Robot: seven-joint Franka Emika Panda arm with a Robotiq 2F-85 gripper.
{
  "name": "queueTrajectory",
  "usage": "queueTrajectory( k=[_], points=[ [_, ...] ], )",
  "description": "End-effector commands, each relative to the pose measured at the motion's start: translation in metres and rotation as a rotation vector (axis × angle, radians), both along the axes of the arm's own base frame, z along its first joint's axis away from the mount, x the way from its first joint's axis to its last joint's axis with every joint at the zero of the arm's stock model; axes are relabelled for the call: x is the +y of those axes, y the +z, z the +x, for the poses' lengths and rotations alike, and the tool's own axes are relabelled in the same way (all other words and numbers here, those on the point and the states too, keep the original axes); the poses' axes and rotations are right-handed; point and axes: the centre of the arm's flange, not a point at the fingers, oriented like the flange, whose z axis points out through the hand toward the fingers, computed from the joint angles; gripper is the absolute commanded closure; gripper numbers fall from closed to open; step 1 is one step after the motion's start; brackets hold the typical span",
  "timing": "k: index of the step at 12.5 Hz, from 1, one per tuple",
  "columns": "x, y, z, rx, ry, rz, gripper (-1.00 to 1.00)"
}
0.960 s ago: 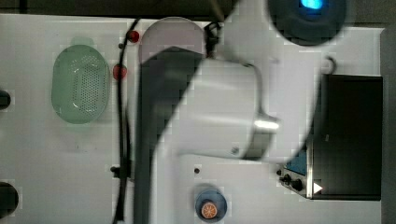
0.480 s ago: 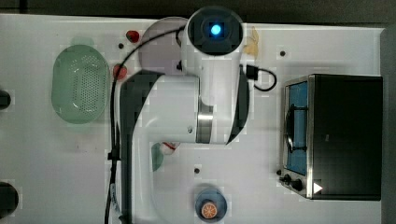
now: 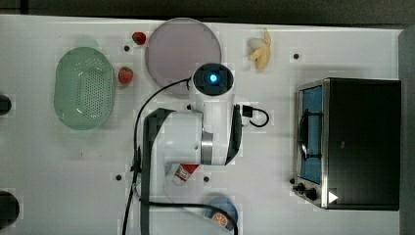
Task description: Pick Ketchup from oven and place it on table.
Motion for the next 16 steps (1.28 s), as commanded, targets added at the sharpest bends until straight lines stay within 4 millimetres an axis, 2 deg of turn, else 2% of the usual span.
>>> queueTrajectory(
  k=[1, 4, 5, 6, 8, 9, 10, 11, 14, 16],
  points=[
    [-0.018, -0.003, 0.005, -0.064, -0.026, -0.013, -0.27],
    [-0.023, -0.048, 0.003, -0.054, -0.032, -0.039, -0.27],
    [-0.024, -0.06, 0.001, -0.04, -0.031, -0.046, -0.34],
    [-0.025, -0.071, -0.001, -0.032, -0.031, -0.051, -0.54],
    [-0.024, -0.073, 0.003, -0.078, -0.026, -0.056, -1.0],
    [-0.023, -0.063, 0.008, -0.109, -0.028, -0.053, -1.0],
    [-0.021, -0.043, 0.013, -0.143, -0.034, -0.045, -1.0],
    [-0.019, -0.013, 0.019, -0.179, -0.043, -0.031, -1.0],
    [-0.014, 0.096, 0.024, -0.222, -0.047, 0.027, -1.0],
    [-0.016, 0.171, 0.02, -0.232, -0.042, 0.057, -1.0]
  ],
)
